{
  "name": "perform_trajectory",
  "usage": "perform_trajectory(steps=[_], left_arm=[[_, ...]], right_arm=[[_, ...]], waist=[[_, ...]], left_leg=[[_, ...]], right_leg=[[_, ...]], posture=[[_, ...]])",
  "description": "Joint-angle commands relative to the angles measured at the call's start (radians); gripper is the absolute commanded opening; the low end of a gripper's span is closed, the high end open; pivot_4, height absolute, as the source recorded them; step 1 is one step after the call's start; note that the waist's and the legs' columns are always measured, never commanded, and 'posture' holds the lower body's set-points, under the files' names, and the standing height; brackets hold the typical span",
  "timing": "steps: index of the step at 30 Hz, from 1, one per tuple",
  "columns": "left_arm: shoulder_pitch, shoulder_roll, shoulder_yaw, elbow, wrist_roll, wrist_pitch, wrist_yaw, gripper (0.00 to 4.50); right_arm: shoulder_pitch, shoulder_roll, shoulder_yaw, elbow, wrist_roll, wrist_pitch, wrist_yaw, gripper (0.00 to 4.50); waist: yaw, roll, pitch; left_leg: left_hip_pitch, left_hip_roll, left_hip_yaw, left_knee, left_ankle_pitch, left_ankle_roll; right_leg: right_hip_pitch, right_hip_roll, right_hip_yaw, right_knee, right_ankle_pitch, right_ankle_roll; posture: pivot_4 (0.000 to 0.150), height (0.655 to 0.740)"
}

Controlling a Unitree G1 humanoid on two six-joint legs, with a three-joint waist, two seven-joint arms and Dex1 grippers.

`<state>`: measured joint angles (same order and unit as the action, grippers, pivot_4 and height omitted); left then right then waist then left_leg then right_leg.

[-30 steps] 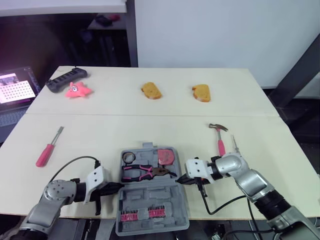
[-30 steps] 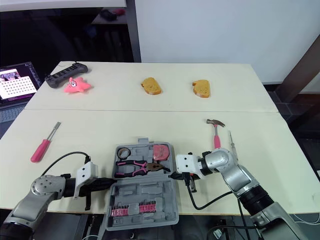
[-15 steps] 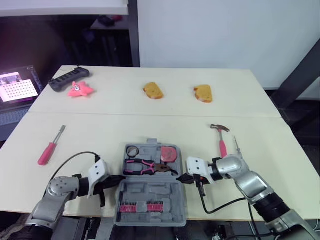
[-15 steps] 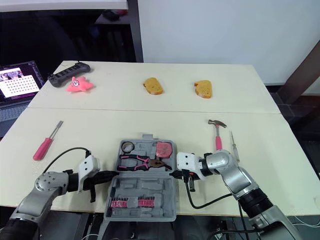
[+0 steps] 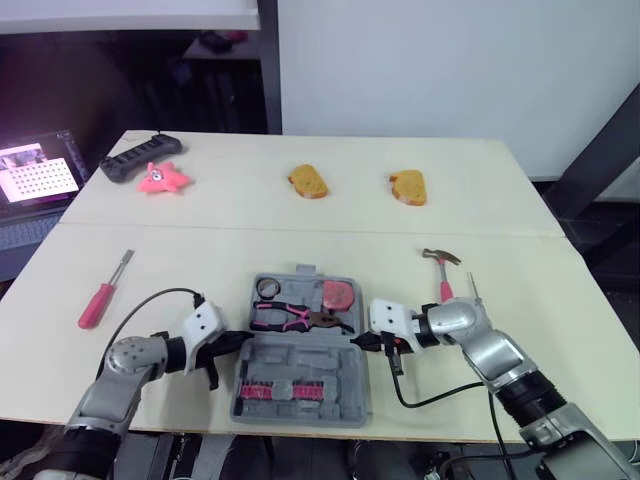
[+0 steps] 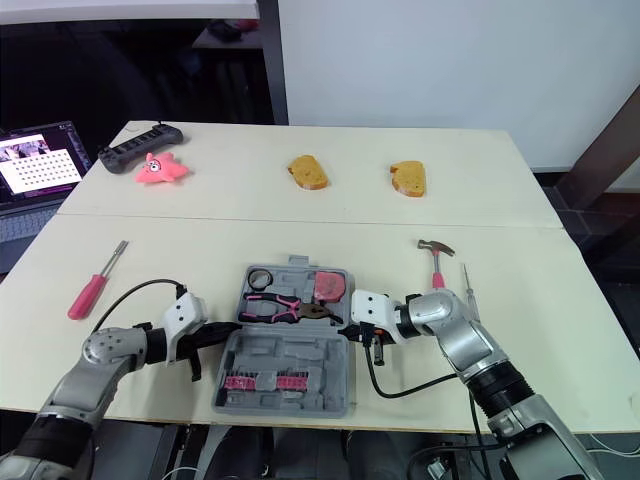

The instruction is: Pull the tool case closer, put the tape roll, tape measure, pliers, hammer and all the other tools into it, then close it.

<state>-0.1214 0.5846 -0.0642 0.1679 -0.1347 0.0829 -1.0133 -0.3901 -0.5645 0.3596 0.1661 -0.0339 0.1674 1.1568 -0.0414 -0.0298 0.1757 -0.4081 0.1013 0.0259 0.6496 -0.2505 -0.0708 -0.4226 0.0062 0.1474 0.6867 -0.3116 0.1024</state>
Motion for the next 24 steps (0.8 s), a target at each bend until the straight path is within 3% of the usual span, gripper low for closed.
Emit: perform_trajectory(steps=[1, 13, 24], left_arm=[[-0.051, -0.043, -0.054, -0.039, 0.009, 0.013, 0.015, 0.03], [-0.097, -0.077, -0.074, -0.033, 0.022, 0.011, 0.000, 0.03], [-0.066, -0.055, -0.080, -0.031, 0.046, 0.009, -0.010, 0.03]], right_arm=[[-0.033, 0.025, -0.022, 0.006, 0.008, -0.005, -0.041, 0.00], [-0.047, 0.028, -0.038, 0.023, -0.014, 0.006, -0.106, 0.00], [0.035, 0.019, -0.020, -0.090, 0.013, 0.087, -0.063, 0.00]], waist=[[0.000, 0.000, 0.000], [0.002, 0.000, 0.000], [0.002, 0.000, 0.000]], left_leg=[[0.000, 0.000, 0.000, 0.000, 0.000, 0.000], [0.000, 0.000, 0.000, 0.000, 0.000, -0.001], [0.000, 0.000, 0.000, 0.000, 0.000, -0.001]], right_leg=[[0.000, 0.000, 0.000, 0.000, 0.000, 0.000], [0.001, 0.000, 0.000, 0.000, 0.001, 0.001], [0.001, 0.000, 0.000, 0.000, 0.001, 0.002]], posture=[[0.150, 0.7150], [0.150, 0.7150], [0.150, 0.7150]])
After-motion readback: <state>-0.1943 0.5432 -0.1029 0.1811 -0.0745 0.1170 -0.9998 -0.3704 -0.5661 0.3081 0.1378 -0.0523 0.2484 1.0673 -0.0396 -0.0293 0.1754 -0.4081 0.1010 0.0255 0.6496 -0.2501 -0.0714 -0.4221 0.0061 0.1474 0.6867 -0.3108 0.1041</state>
